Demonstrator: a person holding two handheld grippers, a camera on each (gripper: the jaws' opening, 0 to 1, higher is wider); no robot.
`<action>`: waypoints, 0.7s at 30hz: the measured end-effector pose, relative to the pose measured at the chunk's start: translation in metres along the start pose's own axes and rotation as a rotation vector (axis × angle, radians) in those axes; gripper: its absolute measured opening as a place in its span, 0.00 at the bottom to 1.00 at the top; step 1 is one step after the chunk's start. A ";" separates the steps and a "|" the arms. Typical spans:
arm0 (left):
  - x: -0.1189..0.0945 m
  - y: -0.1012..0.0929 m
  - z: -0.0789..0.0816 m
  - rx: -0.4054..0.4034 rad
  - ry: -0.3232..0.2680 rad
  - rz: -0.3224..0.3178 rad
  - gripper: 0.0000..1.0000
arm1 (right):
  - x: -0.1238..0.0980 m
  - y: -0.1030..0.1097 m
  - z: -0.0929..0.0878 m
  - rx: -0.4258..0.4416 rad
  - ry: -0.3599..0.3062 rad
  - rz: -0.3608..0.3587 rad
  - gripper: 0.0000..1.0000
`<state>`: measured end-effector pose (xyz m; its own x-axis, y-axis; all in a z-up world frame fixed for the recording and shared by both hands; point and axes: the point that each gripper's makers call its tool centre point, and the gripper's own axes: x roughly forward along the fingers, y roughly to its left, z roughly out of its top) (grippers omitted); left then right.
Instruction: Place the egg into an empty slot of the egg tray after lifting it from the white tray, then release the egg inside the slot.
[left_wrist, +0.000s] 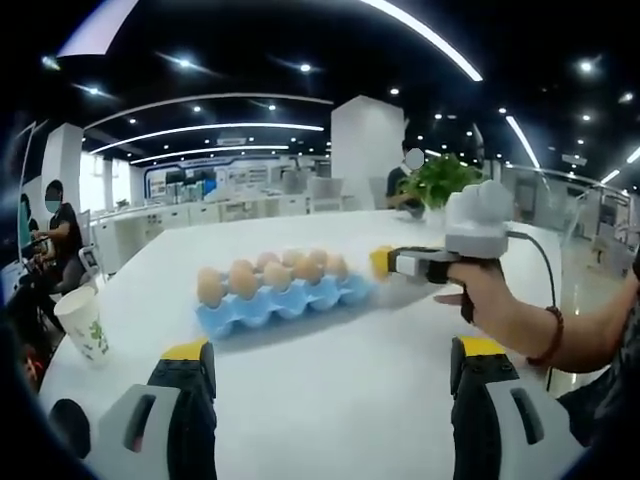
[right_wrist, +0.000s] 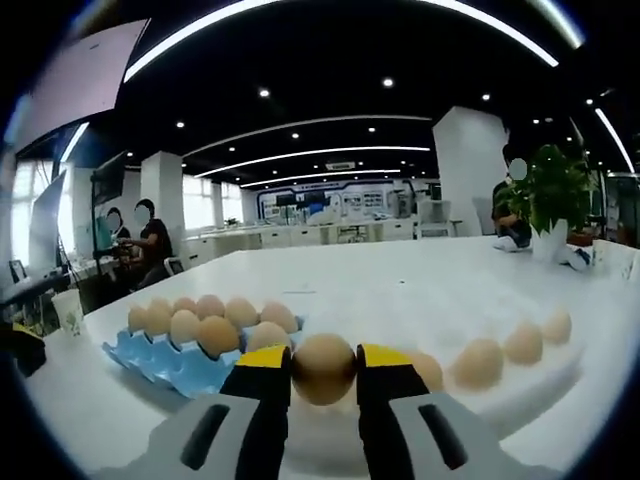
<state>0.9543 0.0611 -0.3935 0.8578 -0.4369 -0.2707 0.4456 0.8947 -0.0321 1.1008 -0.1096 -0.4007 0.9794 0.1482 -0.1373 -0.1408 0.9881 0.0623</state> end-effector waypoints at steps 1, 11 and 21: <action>0.000 0.000 0.000 0.000 0.001 0.001 1.00 | -0.001 0.001 0.001 -0.002 -0.003 0.002 0.26; -0.004 0.003 0.001 0.004 0.002 0.013 1.00 | -0.001 0.024 0.013 -0.017 -0.024 0.070 0.26; -0.007 0.004 0.000 0.005 0.004 0.016 1.00 | 0.005 0.060 0.007 -0.007 0.015 0.193 0.26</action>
<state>0.9498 0.0673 -0.3914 0.8636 -0.4225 -0.2750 0.4333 0.9009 -0.0234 1.0978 -0.0497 -0.3906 0.9319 0.3352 -0.1386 -0.3265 0.9416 0.0819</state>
